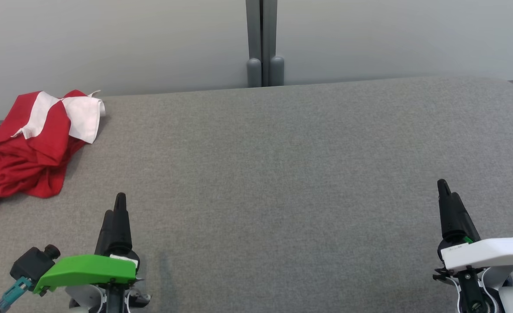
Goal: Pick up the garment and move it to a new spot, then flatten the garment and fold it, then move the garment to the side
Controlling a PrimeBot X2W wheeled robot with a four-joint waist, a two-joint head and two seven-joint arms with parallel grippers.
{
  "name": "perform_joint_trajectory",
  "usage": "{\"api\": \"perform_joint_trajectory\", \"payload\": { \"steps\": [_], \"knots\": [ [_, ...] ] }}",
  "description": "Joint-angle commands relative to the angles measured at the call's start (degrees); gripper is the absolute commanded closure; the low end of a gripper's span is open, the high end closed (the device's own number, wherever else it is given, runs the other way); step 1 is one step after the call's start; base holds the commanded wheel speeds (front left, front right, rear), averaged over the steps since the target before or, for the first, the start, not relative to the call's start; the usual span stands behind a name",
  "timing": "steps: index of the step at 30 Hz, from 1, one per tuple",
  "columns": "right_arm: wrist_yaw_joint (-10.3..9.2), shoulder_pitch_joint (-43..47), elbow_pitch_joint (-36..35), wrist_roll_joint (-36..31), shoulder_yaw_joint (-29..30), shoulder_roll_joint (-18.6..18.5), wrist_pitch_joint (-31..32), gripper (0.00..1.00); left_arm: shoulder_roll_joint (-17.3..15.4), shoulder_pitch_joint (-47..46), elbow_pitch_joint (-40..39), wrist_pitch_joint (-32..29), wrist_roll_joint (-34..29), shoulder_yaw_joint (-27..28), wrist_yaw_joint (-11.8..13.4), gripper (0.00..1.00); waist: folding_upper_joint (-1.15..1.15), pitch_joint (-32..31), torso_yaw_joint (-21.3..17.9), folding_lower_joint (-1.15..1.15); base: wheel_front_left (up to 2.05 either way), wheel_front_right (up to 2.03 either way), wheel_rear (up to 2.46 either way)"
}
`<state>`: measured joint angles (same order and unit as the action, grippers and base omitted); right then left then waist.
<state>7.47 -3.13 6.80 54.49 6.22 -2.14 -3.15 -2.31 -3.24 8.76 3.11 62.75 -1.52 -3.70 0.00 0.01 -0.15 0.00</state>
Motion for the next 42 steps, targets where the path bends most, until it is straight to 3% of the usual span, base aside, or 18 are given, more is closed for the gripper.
{"api": "perform_joint_trajectory", "payload": {
  "steps": [1,5,6,14,42],
  "knots": [
    [0.02,-0.2,-1.34,-2.63,-0.27,-0.43,-0.63,0.0,-0.37,-0.58,-1.17,0.69,-2.62,-0.28,0.31,0.0,0.0,-0.01,-0.01,0.0,0.0,0.0,0.0],
    [0.02,0.15,-1.47,-5.68,-0.75,-0.45,-1.13,0.0,-0.39,-0.28,-1.44,1.21,-5.61,-0.65,0.5,0.0,0.0,-0.03,-0.02,0.0,0.0,0.0,0.0],
    [0.02,0.59,-1.55,-10.97,-2.17,-0.49,-2.12,0.0,-0.42,0.39,-1.54,2.13,-10.8,-1.1,0.66,0.0,0.0,-0.08,-0.04,0.0,0.0,0.0,0.0],
    [0.03,1.1,-0.82,-17.48,-3.18,-0.54,-3.35,0.0,-0.46,1.29,-1.02,3.38,-17.13,-1.48,0.57,0.0,0.0,-0.14,-0.01,0.0,0.0,0.0,0.0],
    [0.03,2.04,1.34,-35.69,-5.31,-0.7,-7.52,0.0,-0.62,3.55,2.43,7.58,-31.78,-3.68,-0.07,0.0,0.0,0.04,0.07,0.0,0.0,0.0,0.0]
  ]
}}
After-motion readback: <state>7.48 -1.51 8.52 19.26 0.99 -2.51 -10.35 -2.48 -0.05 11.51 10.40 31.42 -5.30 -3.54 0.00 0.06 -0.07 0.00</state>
